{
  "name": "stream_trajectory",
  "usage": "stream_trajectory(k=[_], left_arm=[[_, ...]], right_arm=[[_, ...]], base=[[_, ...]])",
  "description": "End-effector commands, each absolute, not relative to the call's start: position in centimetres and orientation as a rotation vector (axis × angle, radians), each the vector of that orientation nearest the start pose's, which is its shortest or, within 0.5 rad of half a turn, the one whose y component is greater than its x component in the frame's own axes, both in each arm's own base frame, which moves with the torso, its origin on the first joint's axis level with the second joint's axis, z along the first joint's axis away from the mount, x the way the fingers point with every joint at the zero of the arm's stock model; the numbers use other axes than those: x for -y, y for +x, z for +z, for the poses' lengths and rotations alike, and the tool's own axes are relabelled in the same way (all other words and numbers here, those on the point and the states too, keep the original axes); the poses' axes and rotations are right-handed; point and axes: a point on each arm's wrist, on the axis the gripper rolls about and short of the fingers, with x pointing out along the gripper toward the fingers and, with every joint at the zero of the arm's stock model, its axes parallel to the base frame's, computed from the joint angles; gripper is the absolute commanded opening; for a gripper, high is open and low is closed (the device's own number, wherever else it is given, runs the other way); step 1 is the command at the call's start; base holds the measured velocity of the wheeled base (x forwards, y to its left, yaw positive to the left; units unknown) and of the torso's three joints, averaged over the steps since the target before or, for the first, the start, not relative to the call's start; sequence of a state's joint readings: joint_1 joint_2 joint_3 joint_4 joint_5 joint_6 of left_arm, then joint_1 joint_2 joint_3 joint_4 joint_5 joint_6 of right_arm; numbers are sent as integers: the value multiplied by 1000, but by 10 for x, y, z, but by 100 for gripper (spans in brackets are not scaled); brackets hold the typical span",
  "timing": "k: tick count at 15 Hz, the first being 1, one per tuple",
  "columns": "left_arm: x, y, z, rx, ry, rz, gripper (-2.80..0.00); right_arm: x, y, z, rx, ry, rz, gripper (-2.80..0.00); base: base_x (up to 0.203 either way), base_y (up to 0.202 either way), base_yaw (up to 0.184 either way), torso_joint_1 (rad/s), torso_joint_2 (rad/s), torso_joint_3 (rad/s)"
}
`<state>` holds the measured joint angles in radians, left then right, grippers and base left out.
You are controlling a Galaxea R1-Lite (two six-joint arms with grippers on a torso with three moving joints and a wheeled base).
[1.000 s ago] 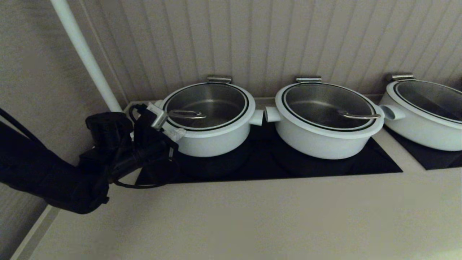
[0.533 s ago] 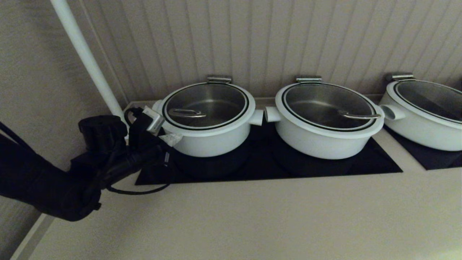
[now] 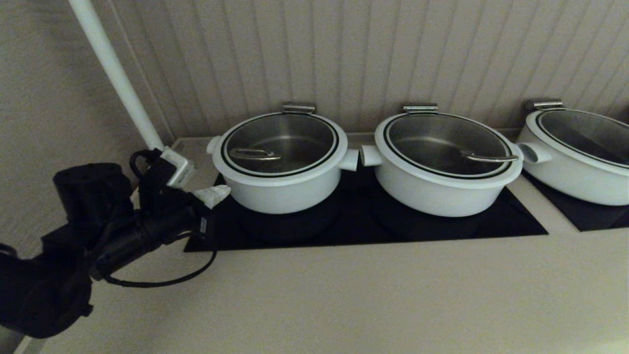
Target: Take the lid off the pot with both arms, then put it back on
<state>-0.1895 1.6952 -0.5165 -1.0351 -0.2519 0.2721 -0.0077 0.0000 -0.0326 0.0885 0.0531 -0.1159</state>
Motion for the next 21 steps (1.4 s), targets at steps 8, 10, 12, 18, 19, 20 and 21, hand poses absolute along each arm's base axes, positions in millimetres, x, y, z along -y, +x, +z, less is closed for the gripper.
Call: stream_trajectory(k=[8,10,12,18,19,20,21], left_arm=[[24,196,173,1,264,-337,-280],[19,183,174,15,262,-313,-280],[14,178,178,38,262,-283,-280],[11,152,182,84,238,-228,-280],[11,146,179,78,237,-215,-280],[10,136,174,72,237,-206,-280],[9,125,169,70,237,-201,-280]], right_arm=[[-1,-26,75,-54,-115,49,-280],[-1,-26,75,-54,-115,49,-280],[-1,-26,75,-54,-116,49,-280],[-1,-26,75,-54,-115,49,-280],[-1,-26,75,-54,-116,49,-280],[-1,-26,75,-54,-116,49,-280],[-1,-26,75,-54,-116,49,-280]], base=[[0,0,0,0,0,0],[0,0,0,0,0,0],[0,0,0,0,0,0],[0,0,0,0,0,0],[0,0,0,0,0,0],[0,0,0,0,0,0],[0,0,0,0,0,0]])
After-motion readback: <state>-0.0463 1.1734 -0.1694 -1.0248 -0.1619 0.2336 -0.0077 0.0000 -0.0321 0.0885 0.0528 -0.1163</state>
